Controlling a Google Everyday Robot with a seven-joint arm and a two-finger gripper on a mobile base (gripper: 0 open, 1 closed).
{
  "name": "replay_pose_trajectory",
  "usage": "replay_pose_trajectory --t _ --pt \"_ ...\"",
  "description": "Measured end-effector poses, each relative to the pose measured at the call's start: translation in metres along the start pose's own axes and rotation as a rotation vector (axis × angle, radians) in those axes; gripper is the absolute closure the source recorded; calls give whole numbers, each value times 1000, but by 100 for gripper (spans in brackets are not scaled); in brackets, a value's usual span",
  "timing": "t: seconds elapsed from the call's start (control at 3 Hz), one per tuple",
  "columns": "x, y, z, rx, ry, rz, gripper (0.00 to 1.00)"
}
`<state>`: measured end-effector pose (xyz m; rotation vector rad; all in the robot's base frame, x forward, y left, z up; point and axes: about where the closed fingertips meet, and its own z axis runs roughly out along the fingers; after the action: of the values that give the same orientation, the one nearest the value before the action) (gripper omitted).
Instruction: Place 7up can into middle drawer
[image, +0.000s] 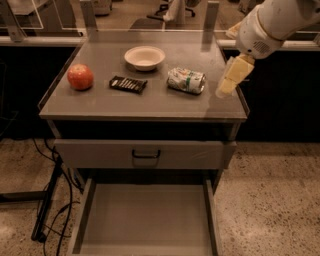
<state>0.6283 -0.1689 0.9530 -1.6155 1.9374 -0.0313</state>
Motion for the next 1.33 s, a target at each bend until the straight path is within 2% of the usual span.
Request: replay_pose_trajectory --t 0.33,0.67,1.0,1.33 --pt "-1 -14 21 0 -30 21 0" --pt "-5 -14 40 -21 -59 32 0" --pt "-12 -7 61 -57 -90 41 0" --pt "-27 -11 89 -110 -124 55 0"
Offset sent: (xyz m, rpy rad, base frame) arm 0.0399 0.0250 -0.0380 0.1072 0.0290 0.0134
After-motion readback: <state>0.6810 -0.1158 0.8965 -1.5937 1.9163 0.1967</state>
